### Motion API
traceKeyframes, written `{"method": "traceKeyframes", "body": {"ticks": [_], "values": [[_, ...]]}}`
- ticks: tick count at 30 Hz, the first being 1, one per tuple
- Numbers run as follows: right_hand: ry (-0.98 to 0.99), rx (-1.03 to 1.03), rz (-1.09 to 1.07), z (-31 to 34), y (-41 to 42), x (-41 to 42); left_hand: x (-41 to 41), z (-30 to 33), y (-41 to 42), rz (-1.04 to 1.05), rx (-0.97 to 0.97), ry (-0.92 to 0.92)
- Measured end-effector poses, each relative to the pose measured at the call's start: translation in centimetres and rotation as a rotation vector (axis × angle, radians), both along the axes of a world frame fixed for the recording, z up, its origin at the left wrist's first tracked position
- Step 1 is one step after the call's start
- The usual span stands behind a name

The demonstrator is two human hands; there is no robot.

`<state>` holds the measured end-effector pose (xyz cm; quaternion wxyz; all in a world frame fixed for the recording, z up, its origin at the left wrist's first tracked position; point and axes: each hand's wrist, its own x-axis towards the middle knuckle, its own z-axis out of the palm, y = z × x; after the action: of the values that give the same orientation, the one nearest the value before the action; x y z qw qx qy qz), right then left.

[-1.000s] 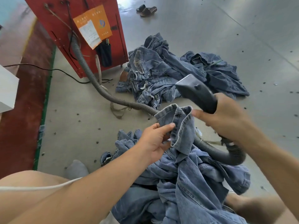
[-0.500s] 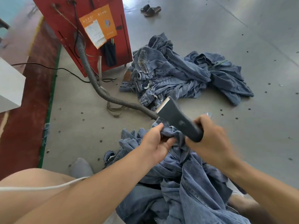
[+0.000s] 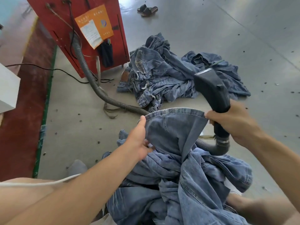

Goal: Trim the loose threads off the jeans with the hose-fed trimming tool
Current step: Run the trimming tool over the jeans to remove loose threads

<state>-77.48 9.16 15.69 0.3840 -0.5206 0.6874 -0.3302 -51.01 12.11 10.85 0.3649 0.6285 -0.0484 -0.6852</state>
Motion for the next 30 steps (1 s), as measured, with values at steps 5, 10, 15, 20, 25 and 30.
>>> {"method": "traceKeyframes", "body": {"ticks": [5,10,15,20,25,30], "values": [[0.115,0.021,0.607,2.2,4.4,4.7,-0.8,0.1,0.8,-0.33,-0.033,0.314],[0.188,-0.096,0.655,1.8,5.0,6.0,-1.1,0.5,1.0,-0.384,-0.054,0.141],[0.173,-0.079,0.31,3.5,1.5,2.6,-1.5,0.3,2.0,-0.356,-0.227,0.25],[0.415,-0.187,0.378,5.8,0.9,0.4,-3.3,0.6,3.4,-0.34,-0.422,0.179],[0.483,-0.213,0.429,5.5,2.4,0.7,-4.6,0.1,4.1,-0.359,-0.424,0.162],[0.471,-0.181,0.47,5.9,3.1,0.7,-4.3,0.7,1.9,-0.053,-0.382,0.181]]}}
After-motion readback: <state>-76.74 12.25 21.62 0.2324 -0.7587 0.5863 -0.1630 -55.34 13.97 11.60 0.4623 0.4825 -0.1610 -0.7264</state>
